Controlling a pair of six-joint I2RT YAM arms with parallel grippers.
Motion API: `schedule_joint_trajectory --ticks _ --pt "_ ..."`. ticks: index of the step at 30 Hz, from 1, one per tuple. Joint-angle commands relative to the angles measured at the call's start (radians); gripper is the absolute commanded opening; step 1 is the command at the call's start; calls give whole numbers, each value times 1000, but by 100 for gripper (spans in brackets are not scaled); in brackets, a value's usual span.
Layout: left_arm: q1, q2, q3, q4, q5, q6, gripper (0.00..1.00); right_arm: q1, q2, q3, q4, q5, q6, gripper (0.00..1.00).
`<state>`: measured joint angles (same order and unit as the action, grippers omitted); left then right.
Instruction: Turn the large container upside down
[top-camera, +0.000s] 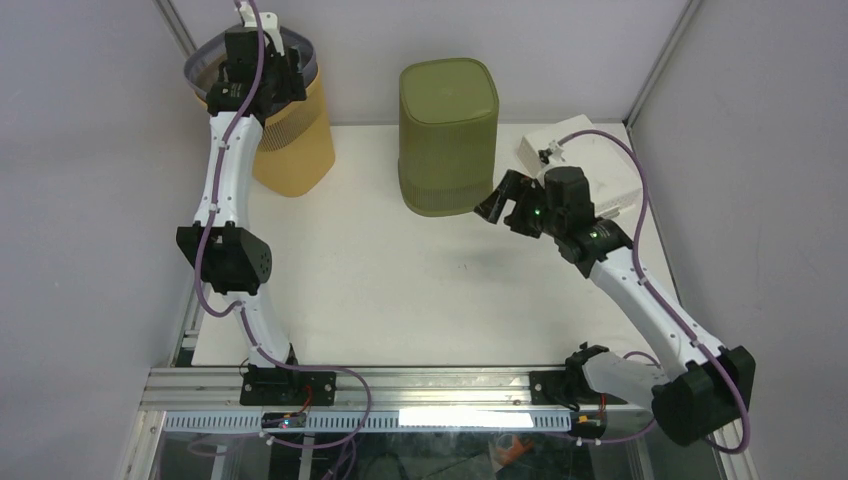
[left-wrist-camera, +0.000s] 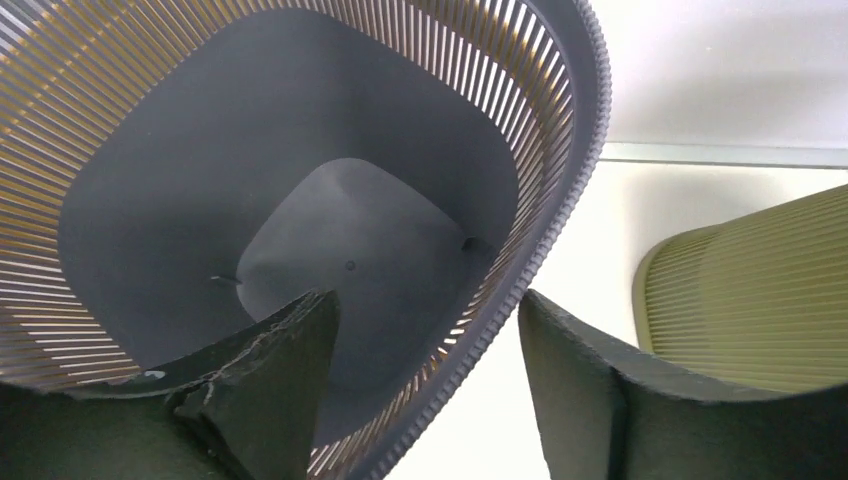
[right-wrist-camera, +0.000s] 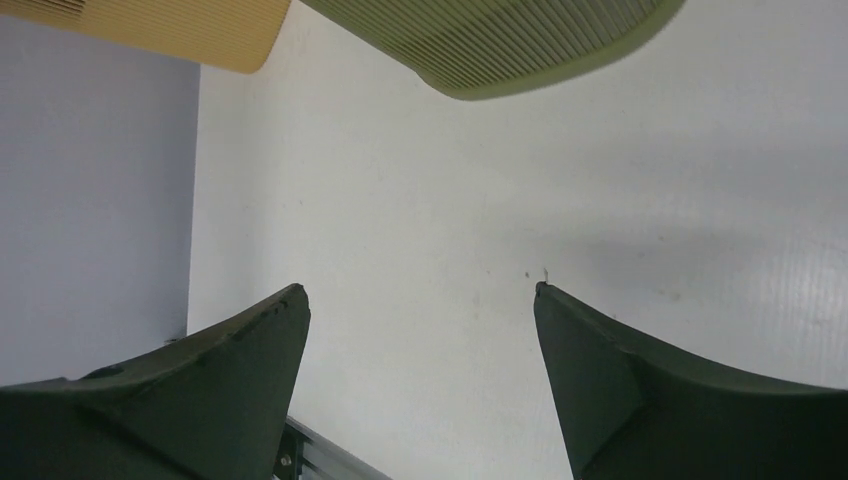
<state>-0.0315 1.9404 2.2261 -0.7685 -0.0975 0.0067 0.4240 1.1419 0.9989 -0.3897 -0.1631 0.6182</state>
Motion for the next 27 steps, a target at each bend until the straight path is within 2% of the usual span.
schedule_joint_trajectory --ticks 1,3,8,14,21,27 --pt "4 -24 -2 25 43 20 61 3 -106 -63 -71 69 -25 87" --pt "4 -31 -11 20 52 17 46 3 -117 -71 -98 82 -26 87" --pt "4 -68 -20 26 70 -2 32 2 -116 -70 -104 75 -5 87" --pt "3 -121 -13 35 112 -27 0 10 -101 -38 -97 64 13 87" --pt "-15 -231 -26 34 249 -67 0 75 -101 68 -128 79 23 87" --pt "-124 -352 -139 48 310 -126 0 185 -66 152 -59 61 91 86"
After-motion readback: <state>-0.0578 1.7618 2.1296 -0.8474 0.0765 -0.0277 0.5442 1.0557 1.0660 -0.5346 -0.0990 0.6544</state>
